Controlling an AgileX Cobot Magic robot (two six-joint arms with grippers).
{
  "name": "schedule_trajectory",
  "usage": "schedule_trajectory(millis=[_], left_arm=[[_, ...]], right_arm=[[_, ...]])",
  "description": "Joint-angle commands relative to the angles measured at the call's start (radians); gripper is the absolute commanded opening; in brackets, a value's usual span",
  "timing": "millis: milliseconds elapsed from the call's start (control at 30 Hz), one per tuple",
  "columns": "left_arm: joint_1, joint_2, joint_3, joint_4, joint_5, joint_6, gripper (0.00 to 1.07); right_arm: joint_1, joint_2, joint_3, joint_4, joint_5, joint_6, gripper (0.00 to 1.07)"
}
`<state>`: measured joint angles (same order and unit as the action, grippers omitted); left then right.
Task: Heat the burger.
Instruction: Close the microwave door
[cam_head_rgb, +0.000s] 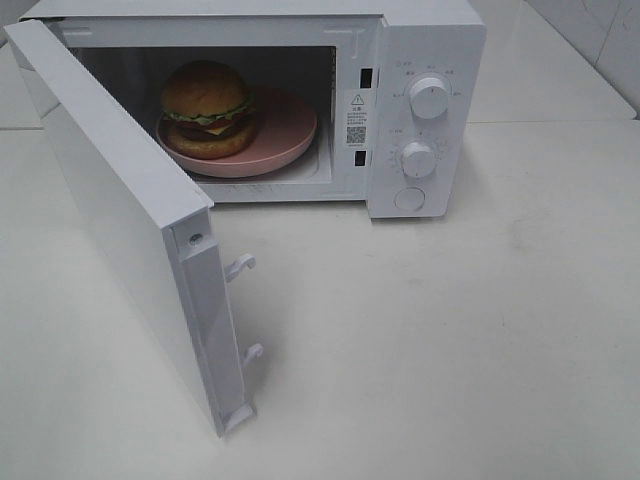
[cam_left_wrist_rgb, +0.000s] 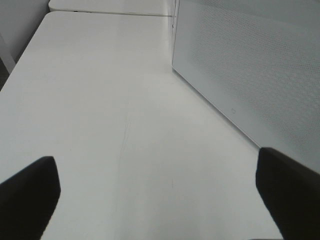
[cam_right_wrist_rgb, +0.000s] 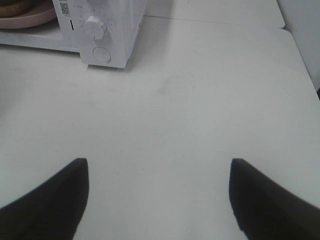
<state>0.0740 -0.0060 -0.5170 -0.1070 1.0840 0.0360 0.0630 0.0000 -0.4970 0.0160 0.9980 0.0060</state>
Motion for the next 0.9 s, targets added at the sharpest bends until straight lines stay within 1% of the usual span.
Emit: schedule_trajectory(millis=[33,900], left_arm=[[-0.005,-0.005,0.001,-0.005,-0.013,-0.001,1.0],[-0.005,-0.005,0.001,-0.004,-0.013,-0.001,1.0]], right_arm=[[-0.008,-0.034,0.0,0.004,-0.001,0.007,0.76],[-0.008,-0.033,0.0,0.004,-0.001,0.01,0.75]])
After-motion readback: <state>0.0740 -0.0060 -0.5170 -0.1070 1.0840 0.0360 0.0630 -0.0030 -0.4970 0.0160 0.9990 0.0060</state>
